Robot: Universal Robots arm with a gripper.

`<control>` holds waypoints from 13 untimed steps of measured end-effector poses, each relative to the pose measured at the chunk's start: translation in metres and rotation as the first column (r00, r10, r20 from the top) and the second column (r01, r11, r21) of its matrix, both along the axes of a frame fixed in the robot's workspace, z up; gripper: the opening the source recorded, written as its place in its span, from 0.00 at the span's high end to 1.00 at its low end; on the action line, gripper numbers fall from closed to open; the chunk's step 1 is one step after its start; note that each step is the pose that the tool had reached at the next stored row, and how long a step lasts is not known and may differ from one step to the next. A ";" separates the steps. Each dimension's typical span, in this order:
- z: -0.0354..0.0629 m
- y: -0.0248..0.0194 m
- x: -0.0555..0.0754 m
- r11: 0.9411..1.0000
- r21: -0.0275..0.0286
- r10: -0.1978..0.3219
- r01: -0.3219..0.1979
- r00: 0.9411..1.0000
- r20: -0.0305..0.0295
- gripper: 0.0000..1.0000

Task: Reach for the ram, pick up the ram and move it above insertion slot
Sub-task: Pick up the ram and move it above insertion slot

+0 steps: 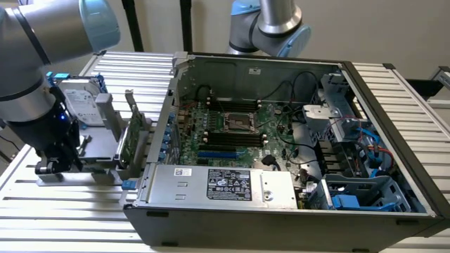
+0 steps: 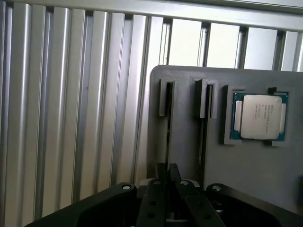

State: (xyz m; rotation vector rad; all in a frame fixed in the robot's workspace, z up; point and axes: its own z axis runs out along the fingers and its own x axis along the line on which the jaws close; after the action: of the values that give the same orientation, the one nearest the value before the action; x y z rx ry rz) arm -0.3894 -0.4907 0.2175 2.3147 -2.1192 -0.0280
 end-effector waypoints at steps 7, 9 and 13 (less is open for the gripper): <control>0.0298 -0.0001 0.000 1.000 0.001 0.000 0.000 1.000 0.000 0.86; 0.0392 -0.0001 0.001 1.000 0.001 0.000 0.000 1.000 0.000 0.86; 0.0572 -0.0001 0.004 1.000 0.001 0.000 0.000 1.000 0.000 0.86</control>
State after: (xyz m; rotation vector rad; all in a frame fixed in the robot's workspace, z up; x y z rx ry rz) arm -0.3851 -0.4909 0.2747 2.3149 -2.1203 -0.0294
